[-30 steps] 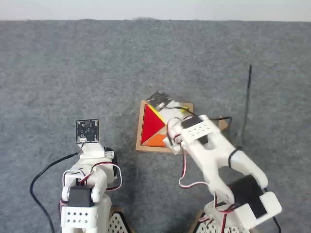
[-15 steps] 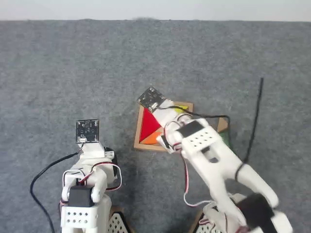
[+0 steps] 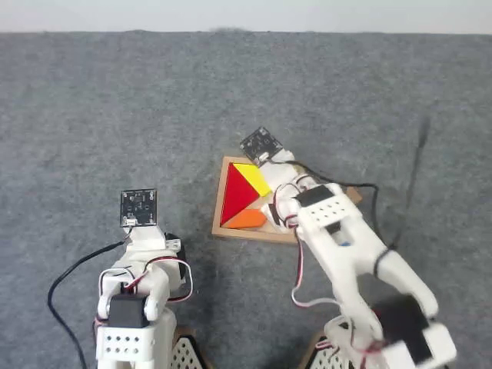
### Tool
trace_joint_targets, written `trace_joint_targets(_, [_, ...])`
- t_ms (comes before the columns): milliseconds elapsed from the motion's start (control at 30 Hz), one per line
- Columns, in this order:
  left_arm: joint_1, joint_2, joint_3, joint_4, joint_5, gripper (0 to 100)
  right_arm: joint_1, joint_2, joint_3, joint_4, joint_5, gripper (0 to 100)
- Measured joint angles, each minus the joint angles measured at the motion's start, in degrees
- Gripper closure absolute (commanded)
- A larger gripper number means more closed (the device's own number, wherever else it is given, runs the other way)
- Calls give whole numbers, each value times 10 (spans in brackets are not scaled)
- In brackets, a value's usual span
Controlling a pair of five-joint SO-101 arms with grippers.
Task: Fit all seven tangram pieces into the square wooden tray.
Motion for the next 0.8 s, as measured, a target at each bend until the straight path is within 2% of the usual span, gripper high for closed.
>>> trace_joint_targets(300, [0, 0, 0, 0, 0, 986, 0, 41, -16, -5, 0, 953])
trace_joint_targets(800, [0, 0, 0, 0, 0, 986, -82, 45, -15, -5, -1, 950])
